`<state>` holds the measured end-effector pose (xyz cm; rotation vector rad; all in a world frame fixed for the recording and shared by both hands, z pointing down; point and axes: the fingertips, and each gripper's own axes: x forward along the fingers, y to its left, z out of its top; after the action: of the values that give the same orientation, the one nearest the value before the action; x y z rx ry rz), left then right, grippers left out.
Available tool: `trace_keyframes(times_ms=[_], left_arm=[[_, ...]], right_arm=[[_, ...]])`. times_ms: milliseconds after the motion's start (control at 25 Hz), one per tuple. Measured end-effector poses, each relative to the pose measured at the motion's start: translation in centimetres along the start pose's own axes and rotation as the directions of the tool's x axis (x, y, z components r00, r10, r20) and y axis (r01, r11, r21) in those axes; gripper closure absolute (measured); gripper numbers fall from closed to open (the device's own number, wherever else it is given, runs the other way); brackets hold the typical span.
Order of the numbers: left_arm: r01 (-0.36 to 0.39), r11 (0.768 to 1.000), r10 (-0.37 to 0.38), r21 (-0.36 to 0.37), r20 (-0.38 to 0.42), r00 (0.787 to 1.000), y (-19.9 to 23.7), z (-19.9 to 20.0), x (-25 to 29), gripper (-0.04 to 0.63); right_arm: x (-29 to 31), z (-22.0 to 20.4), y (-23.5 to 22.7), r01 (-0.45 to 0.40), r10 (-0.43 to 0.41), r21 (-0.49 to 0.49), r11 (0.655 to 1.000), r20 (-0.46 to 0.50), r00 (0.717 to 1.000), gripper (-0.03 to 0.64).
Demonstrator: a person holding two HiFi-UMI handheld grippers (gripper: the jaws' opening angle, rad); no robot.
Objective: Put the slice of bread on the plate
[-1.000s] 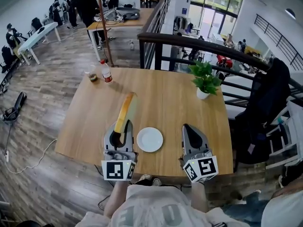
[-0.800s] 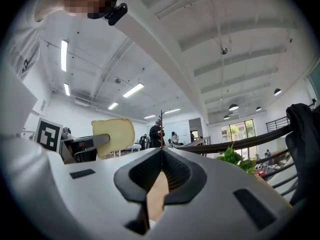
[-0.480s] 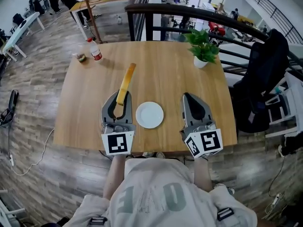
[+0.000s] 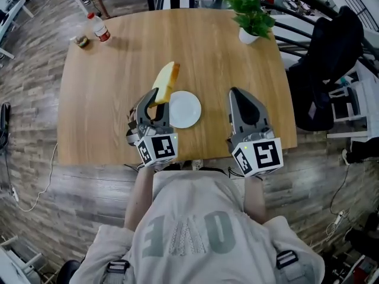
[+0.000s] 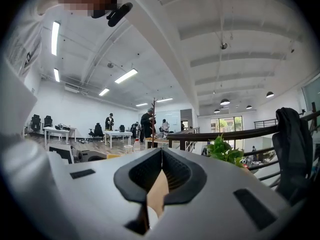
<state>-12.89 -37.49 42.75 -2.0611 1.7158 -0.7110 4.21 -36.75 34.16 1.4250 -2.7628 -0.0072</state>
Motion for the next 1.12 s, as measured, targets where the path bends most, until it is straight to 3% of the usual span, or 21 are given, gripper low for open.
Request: trace_keyframes(times_ms=[240,400,560,760,1000,1120], left_arm=[[0.101,0.983,-0.085,0.151,-0.105,0.991,-4.3,-3.0,0.7,0.505],[0.207,0.942,-0.157,0.265,-0.199,0.967,-7.0,-5.1,1.6,0.503],[0.250,0.899,-0.167,0.360,-0.246,0.955,-8.9,-6.7,2.6,0.503],[0.286,0.868,-0.182,0.407,-0.276,0.944,-10.2,-7.1,3.2,0.503],[0.355,0.834,-0.220,0.423,-0.335,0.916,-12.2,-9.2,2.9,0.503],[0.336,0.833,-0.200,0.439,-0.327,0.924,-12.1,-9.4,2.8,0.503]], right_arm=[[-1.2,-1.3,-0.1,0.033,-0.032,0.006,0.999,-0.053,0.998,0.598],[-1.4,-1.6,-0.1,0.046,-0.047,-0.004,0.999,-0.073,0.996,0.598],[-1.9,-2.2,-0.3,0.058,-0.059,-0.006,0.998,-0.092,0.994,0.598],[-2.8,-2.7,-0.8,0.077,-0.075,0.018,0.997,-0.105,0.992,0.598],[-3.4,-3.4,-0.5,0.098,-0.093,0.036,0.995,-0.120,0.988,0.598],[-3.5,-3.3,-0.2,0.092,-0.088,0.032,0.995,-0.121,0.989,0.598]])
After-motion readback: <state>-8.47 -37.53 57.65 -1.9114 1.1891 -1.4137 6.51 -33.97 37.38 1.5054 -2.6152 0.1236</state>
